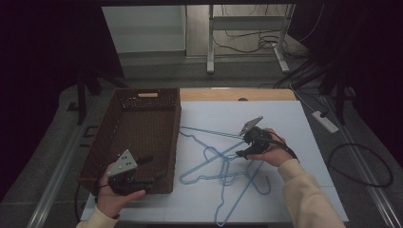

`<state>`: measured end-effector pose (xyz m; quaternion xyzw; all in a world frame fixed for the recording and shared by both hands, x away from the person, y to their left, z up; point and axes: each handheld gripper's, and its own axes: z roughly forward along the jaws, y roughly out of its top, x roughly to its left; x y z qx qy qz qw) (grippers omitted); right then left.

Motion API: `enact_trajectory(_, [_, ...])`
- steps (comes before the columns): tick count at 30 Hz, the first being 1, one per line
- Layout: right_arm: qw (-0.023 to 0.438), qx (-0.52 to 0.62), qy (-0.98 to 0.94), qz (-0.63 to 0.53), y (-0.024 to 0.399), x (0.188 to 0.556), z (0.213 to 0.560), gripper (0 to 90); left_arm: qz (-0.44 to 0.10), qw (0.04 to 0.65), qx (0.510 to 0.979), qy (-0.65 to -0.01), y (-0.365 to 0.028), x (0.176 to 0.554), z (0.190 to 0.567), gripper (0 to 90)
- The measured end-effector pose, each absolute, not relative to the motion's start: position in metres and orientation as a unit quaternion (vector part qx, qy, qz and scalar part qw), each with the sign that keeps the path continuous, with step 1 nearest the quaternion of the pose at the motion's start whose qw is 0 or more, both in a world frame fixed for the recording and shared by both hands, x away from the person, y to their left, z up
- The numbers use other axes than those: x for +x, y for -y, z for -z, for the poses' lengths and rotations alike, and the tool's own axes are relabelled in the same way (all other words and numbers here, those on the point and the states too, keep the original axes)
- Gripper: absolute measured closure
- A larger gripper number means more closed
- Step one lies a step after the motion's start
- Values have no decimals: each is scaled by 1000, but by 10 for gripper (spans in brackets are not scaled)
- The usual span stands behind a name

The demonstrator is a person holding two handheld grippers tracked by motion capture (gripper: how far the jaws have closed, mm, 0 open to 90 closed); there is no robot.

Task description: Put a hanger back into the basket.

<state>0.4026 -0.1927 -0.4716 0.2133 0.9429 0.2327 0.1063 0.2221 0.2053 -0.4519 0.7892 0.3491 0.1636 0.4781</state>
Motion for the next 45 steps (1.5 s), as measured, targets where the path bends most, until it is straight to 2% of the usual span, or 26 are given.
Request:
enact_trajectory(4, [91,208,-948,-222,192,407,479,401,-163,478,789,-349,-206,222,452,290])
enact_trajectory(11, [60,175,-960,-210,180,407,487,530,-161,477,791,-349,-204,223,453,290])
enact_trajectory(21, [68,142,-972,-177,166,407,487,612,-162,476,792,-347,-203,222,453,290])
enact_trajectory(26, [70,118,-979,-154,160,407,490,685,-160,476,792,-347,-204,223,454,290])
enact_trajectory(27, [71,107,-980,-150,157,407,490,725,-161,476,792,-347,-204,223,454,290])
enact_trajectory(35, [65,70,-985,-144,153,407,490,803,-161,476,792,-347,-204,223,453,290])
enact_trajectory(37, [67,51,-986,-143,153,406,490,849,-161,476,792,-346,-204,222,454,290])
enact_trajectory(45, [98,35,-985,-135,158,402,487,875,-161,476,792,-347,-204,223,453,290])
